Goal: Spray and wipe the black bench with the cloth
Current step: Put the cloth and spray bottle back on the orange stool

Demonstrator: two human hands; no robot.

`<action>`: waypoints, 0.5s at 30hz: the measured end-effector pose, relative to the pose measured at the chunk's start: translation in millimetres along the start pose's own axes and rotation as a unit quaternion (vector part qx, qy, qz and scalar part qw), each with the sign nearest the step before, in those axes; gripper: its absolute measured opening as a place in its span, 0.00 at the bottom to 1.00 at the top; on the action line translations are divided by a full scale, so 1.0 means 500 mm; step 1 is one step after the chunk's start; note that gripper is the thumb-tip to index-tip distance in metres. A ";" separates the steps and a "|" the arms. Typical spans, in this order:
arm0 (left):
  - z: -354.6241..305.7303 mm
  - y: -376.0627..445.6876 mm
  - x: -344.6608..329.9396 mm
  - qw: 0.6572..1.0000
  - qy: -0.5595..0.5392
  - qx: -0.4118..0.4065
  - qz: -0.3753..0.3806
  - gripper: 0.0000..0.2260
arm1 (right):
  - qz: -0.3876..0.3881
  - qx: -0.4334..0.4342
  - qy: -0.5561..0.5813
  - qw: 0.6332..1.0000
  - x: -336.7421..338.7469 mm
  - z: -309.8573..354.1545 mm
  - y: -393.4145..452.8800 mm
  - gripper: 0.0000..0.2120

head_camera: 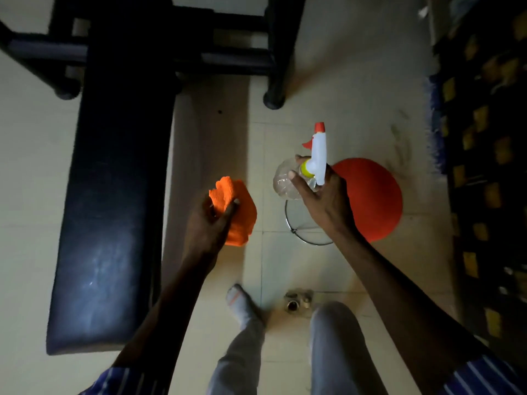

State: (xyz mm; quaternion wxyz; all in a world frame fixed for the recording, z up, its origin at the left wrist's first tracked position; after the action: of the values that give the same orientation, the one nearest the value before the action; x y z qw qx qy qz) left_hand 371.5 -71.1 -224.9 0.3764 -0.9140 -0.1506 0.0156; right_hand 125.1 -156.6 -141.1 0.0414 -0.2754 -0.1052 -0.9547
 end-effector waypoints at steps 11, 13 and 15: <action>0.040 0.001 -0.424 0.995 0.043 0.025 0.084 0.10 | -0.051 -0.090 -0.048 0.993 0.308 -0.279 -0.081 0.17; 0.044 0.009 -0.507 0.994 0.047 0.031 0.095 0.09 | -0.057 -0.104 -0.048 0.992 0.351 -0.331 -0.085 0.18; 0.046 0.020 -0.584 0.992 0.051 0.038 0.109 0.08 | -0.056 -0.110 -0.057 0.991 0.388 -0.383 -0.084 0.18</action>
State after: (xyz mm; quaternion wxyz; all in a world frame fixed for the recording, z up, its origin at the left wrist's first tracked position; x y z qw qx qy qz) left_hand 92.1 -146.0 -273.0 0.4137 -0.9098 -0.0295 0.0152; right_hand -143.4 -162.8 -203.1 -0.0488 -0.3255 -0.0172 -0.9441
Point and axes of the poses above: each hand's wrist, its own y-axis towards the middle knuckle, its own x-axis out of the back of the hand, z = x × y, the point moved 7 cm from there along y, towards the middle knuckle, and after that the axes turned 15 degrees about x, right-handed, at the moved point
